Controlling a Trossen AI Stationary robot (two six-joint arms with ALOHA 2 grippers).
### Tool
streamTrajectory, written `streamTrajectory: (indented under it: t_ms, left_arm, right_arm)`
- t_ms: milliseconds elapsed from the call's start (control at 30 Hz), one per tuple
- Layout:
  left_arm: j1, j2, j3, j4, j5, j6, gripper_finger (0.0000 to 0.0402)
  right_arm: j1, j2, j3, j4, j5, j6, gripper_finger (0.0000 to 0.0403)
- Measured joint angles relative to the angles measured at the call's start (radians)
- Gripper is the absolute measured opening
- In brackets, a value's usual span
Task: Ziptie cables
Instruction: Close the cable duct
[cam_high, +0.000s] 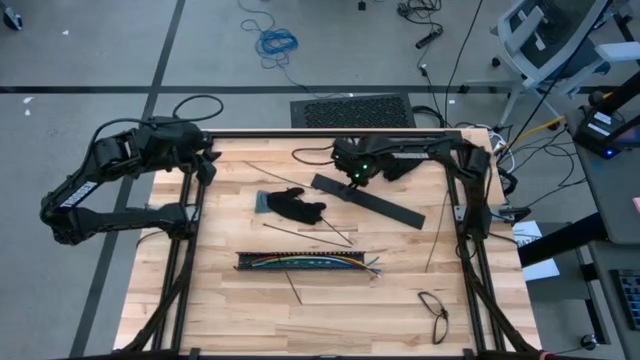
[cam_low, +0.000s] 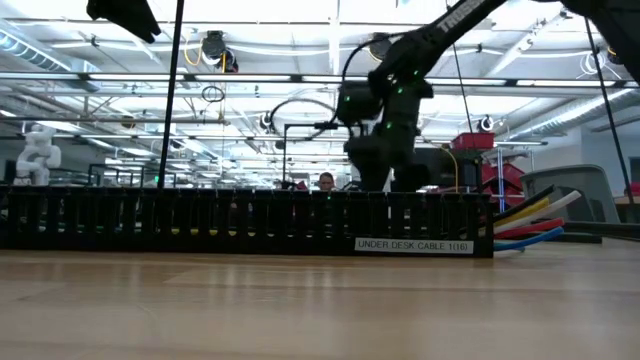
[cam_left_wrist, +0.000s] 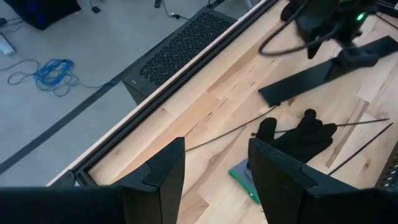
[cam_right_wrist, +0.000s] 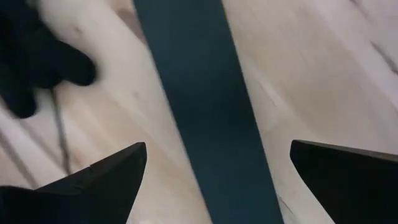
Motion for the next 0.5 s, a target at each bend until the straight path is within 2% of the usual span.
streamTrajectory:
  t_ms: [167,333,500]
  left_arm:
    - [0.000,0.000,0.000,-0.001,0.000,-0.008,0.0173]
    - [0.000,0.000,0.000,0.000,0.000,-0.009,0.0173]
    - [0.000,0.000,0.000,0.001,-0.001,-0.009,0.0173]
  right_arm:
    - [0.019,0.081,0.073,0.011,0.021,-0.004,0.0392]
    - [0.024,0.120,0.147,-0.012,0.090,-0.043,0.0382]
    - [0.029,0.160,0.149,-0.050,0.088,-0.108,0.0380]
